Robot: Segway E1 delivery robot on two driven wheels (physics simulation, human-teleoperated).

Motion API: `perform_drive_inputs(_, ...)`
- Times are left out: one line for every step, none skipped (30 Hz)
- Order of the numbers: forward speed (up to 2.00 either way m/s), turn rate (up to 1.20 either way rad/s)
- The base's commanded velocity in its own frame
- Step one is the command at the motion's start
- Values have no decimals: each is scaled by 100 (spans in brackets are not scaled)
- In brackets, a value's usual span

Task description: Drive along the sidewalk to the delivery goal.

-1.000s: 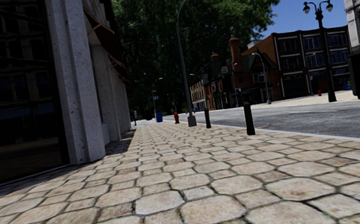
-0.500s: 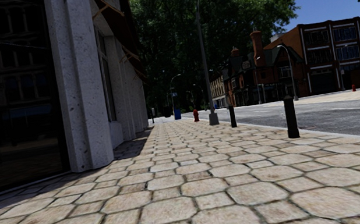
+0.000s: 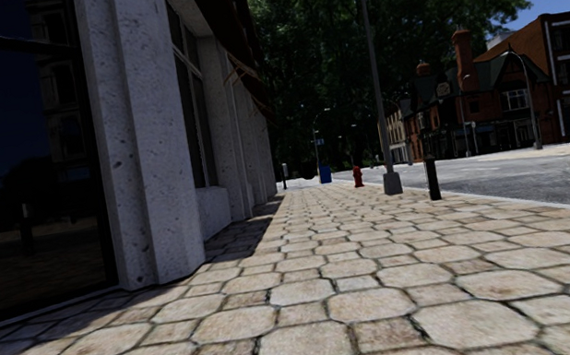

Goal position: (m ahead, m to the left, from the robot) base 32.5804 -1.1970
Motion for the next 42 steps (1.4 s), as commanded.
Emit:
perform_drive_inputs(200,0)
perform_drive_inputs(200,0)
perform_drive_inputs(200,0)
perform_drive_inputs(200,0)
perform_drive_inputs(200,0)
perform_drive_inputs(200,0)
perform_drive_inputs(200,0)
perform_drive_inputs(200,0)
perform_drive_inputs(200,0)
perform_drive_inputs(200,0)
perform_drive_inputs(200,0)
perform_drive_inputs(200,0)
perform_drive_inputs(200,0)
perform_drive_inputs(200,0)
perform_drive_inputs(200,-15)
perform_drive_inputs(200,-87)
perform_drive_inputs(200,-120)
perform_drive_inputs(200,-120)
perform_drive_inputs(200,-120)
perform_drive_inputs(200,-70)
perform_drive_inputs(200,-11)
perform_drive_inputs(200,0)
perform_drive_inputs(200,0)
perform_drive_inputs(200,0)
perform_drive_inputs(200,0)
perform_drive_inputs(200,0)
perform_drive_inputs(200,0)
perform_drive_inputs(200,0)
perform_drive_inputs(200,0)
perform_drive_inputs(200,0)
perform_drive_inputs(200,0)
perform_drive_inputs(200,0)
perform_drive_inputs(200,0)
perform_drive_inputs(200,0)
perform_drive_inputs(200,0)
perform_drive_inputs(200,0)
perform_drive_inputs(200,0)
perform_drive_inputs(200,0)
perform_drive_inputs(200,0)
perform_drive_inputs(200,0)
perform_drive_inputs(200,0)
perform_drive_inputs(200,0)
